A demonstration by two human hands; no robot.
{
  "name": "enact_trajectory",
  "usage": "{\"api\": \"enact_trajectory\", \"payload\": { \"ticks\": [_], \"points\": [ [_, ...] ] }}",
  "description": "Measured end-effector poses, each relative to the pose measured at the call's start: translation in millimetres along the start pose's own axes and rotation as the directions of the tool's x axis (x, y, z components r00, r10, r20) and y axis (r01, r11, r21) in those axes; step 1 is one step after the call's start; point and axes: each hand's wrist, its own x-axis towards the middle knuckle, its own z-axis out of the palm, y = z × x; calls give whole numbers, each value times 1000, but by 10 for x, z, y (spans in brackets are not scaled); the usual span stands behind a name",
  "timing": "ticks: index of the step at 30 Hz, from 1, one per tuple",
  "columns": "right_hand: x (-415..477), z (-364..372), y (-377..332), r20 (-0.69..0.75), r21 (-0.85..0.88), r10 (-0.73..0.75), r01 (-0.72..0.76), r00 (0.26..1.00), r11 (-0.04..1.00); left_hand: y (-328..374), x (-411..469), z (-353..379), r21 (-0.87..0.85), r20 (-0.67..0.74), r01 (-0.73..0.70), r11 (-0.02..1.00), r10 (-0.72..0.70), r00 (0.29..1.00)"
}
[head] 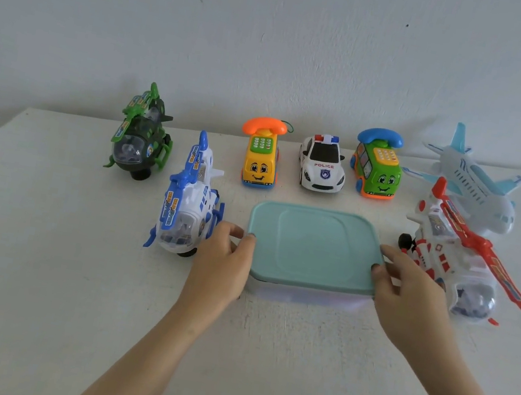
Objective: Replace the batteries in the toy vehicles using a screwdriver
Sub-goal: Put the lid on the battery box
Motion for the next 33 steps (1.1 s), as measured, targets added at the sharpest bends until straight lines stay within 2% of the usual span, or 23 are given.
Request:
{"api": "enact_trajectory", "payload": {
  "ticks": [6, 16, 22, 25, 27, 29, 33],
  "points": [
    [-4, 19, 21, -14, 14, -27, 27, 1000, 1000, 65, 55, 61, 201, -11, -33, 979, 36, 999],
    [14, 44, 119, 2, 48, -49, 49, 999, 998, 23, 11, 58, 258, 18, -115, 959, 115, 993],
    [13, 42, 126, 22, 97, 10, -12, 1000, 995, -7, 1, 67, 272, 20, -141, 952, 141, 990],
    [62, 26, 65, 93, -12, 117, -117, 989, 993, -8, 21, 72, 270, 14, -128, 954, 129, 992],
    [70, 63, 54, 106, -96, 113, -103, 988, 990, -6, 22, 74, 266, 13, -123, 956, 124, 992],
    [47, 122, 92, 53, -43, 75, -73, 996, 996, 0, 12, 79, 255, 17, -120, 959, 120, 993],
    [22, 223, 204, -22, 181, 30, -26, 999, 983, 10, 5, 93, 270, 16, -128, 954, 128, 992]
  ]
}}
